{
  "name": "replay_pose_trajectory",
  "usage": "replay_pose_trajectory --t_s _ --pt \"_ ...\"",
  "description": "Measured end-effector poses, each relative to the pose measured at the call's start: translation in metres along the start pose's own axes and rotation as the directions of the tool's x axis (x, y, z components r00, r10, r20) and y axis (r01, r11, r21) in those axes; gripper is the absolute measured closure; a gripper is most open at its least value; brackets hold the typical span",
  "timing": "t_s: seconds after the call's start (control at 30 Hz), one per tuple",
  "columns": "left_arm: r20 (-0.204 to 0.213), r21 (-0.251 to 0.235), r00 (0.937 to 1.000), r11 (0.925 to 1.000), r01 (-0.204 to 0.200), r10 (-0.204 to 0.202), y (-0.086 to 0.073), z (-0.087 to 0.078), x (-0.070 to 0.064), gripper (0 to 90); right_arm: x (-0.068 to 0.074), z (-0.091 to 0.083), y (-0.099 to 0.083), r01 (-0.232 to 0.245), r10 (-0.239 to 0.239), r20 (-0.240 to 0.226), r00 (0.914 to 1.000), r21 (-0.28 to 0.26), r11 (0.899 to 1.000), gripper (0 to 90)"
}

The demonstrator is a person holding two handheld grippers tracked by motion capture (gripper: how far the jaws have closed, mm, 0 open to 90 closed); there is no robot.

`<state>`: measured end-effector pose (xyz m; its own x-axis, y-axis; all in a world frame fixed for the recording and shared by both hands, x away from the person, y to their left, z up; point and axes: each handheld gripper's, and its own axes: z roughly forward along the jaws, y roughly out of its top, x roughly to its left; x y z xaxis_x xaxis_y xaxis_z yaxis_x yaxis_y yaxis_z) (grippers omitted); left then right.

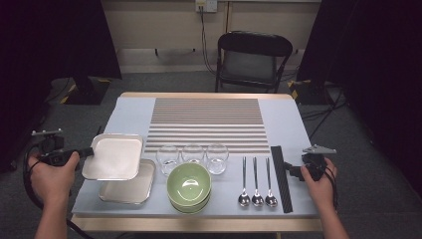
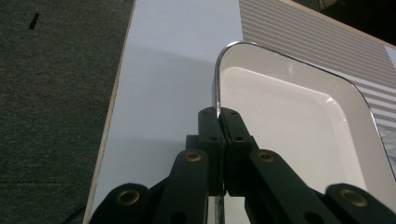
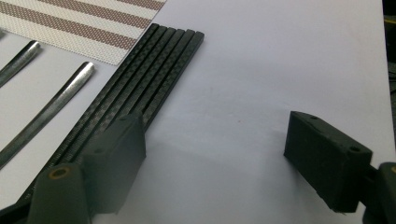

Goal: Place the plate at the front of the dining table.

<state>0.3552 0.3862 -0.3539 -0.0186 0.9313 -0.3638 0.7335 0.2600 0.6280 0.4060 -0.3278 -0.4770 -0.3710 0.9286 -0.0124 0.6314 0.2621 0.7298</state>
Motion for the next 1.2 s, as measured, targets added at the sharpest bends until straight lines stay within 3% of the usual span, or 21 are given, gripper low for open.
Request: replay_pose_trajectory --t_s 0.3,0.47,0.57,0.67,0.83,0.93,1.2 --pt "0.009 0.010 1.0000 0.9999 0.004 -0.004 0.020 -0.004 -0.011 89.0 0.000 0.000 0.000 -0.003 0.003 0.000 1.0000 0.002 1.000 19.8" --pt "0.015 0.011 0.9997 0.9998 0.017 -0.017 0.028 0.001 -0.017 89.1 0.000 0.000 0.000 -0.003 0.003 0.000 1.0000 0.002 1.000 19.8" --pt "-0.005 0.015 0.9999 0.9998 0.014 -0.014 0.032 0.004 -0.020 89.0 0.000 0.000 0.000 -0.001 0.001 -0.001 1.0000 0.000 1.000 19.8" --pt "0.013 0.020 0.9996 0.9994 0.026 -0.027 0.036 0.006 -0.022 89.1 0.000 0.000 0.000 -0.003 0.003 -0.001 1.0000 0.002 1.000 19.8" --pt "-0.022 0.021 0.9996 0.9996 0.020 -0.020 0.045 0.005 -0.029 89.1 0.000 0.000 0.000 -0.003 0.003 0.000 1.0000 0.001 1.000 19.8" --pt "0.008 0.014 0.9990 0.9989 0.045 -0.045 0.050 0.005 -0.029 89.0 0.000 0.000 0.000 -0.002 0.002 -0.001 1.0000 0.001 1.000 19.8" --pt "-0.044 0.032 0.9968 0.9972 0.068 -0.067 0.059 0.005 -0.035 89.1 0.000 0.000 0.000 -0.001 0.001 -0.001 1.0000 0.000 1.000 19.8"
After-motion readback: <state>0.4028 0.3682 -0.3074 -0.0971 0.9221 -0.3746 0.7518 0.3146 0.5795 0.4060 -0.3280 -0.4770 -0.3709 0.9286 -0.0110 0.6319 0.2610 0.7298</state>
